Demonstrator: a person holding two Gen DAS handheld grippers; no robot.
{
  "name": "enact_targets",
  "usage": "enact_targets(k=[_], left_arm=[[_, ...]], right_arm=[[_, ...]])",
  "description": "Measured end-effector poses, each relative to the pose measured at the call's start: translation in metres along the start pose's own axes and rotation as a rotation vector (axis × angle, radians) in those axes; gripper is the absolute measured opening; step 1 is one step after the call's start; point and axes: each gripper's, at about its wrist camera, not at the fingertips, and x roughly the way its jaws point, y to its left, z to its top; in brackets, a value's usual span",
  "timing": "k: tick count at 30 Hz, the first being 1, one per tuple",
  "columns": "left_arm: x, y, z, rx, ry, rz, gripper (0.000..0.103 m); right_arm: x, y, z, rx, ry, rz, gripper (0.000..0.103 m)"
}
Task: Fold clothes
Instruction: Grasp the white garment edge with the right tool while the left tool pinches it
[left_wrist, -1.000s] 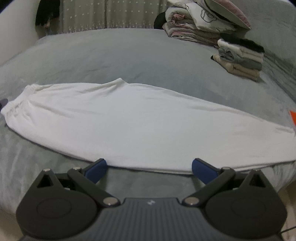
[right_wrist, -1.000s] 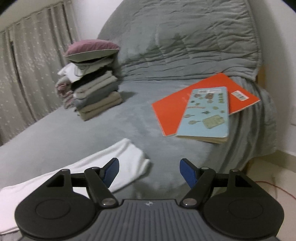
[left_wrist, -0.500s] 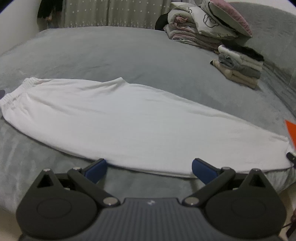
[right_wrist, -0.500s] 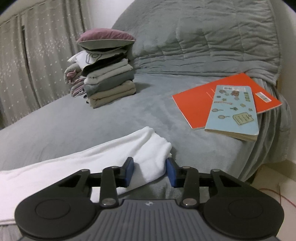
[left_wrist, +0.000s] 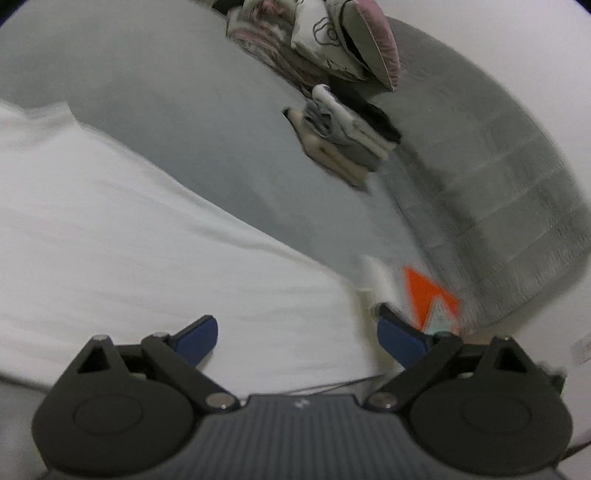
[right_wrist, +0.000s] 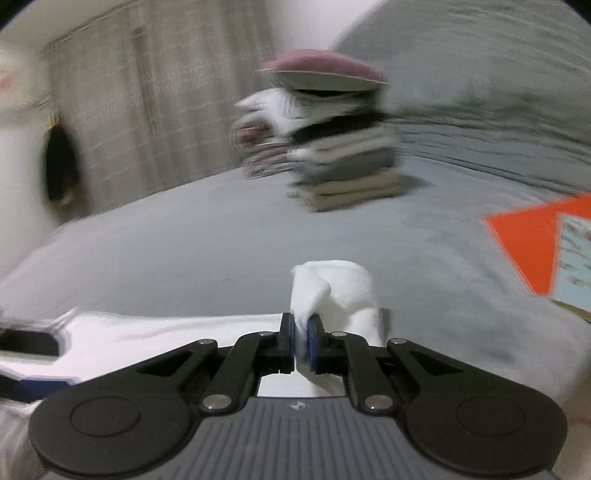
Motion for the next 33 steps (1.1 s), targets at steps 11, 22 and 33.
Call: enact_targets(k=[11,22,33], left_arm=[[0.021,0.024,0.008,-0.151,-0.007,-0.025,0.063],[-0.016,0.014,0.019,0.047,-0.161,0.256,0.006],[-0.077,0.051,0.048,0.126,-0.232,0.386,0.006]], right_arm=[[-0.004,0.085,-0.025,-0.267,0.041,0.229,0.010],[0.008,0.129,-0.028,-0.316,0.080,0.318,0.010],[0.042,0.197,-0.027,-0.315,0.108,0.436,0.010]])
